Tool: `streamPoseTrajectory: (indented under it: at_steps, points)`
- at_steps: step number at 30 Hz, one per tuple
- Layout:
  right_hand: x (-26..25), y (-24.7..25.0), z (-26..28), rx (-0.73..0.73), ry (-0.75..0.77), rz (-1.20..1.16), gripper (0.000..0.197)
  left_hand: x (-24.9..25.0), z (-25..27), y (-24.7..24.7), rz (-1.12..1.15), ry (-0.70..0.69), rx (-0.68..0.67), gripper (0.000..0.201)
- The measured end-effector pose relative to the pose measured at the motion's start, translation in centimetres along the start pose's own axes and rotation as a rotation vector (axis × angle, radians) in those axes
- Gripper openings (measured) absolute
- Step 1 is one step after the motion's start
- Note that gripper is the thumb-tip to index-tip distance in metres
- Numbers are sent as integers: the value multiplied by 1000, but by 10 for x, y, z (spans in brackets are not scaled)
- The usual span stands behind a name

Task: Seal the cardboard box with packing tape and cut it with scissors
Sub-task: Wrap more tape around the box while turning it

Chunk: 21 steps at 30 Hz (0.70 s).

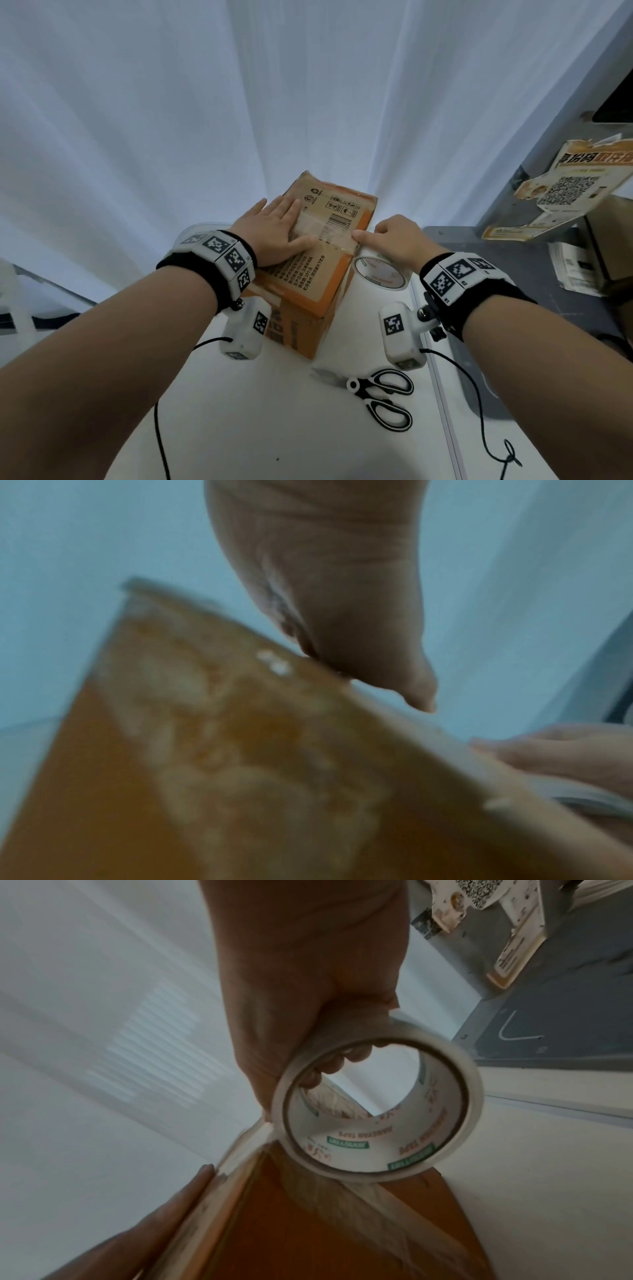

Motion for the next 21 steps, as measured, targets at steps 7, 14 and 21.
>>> streamPoseTrajectory:
  at_steps: [7, 14, 21]
  points:
    - [3, -5, 3, 12, -10, -18, 50, 72, 2, -26, -47, -52, -46, 111]
    - [-10, -12, 16, 16, 14, -486, 38, 55, 11, -4, 42, -7, 59, 81]
    - [-32, 24, 13, 213, 146, -492, 46, 45, 19, 3, 194, 45, 117, 74]
Point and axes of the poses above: each hand's wrist, its own z-axis away from the middle knuckle, its own y-axis out of the back of the hand, x = y × z, the point moved 5 cm from there along -z, towards the middle knuckle, and after that the axes turned 13 degrees about z, right-handed, at the moved point
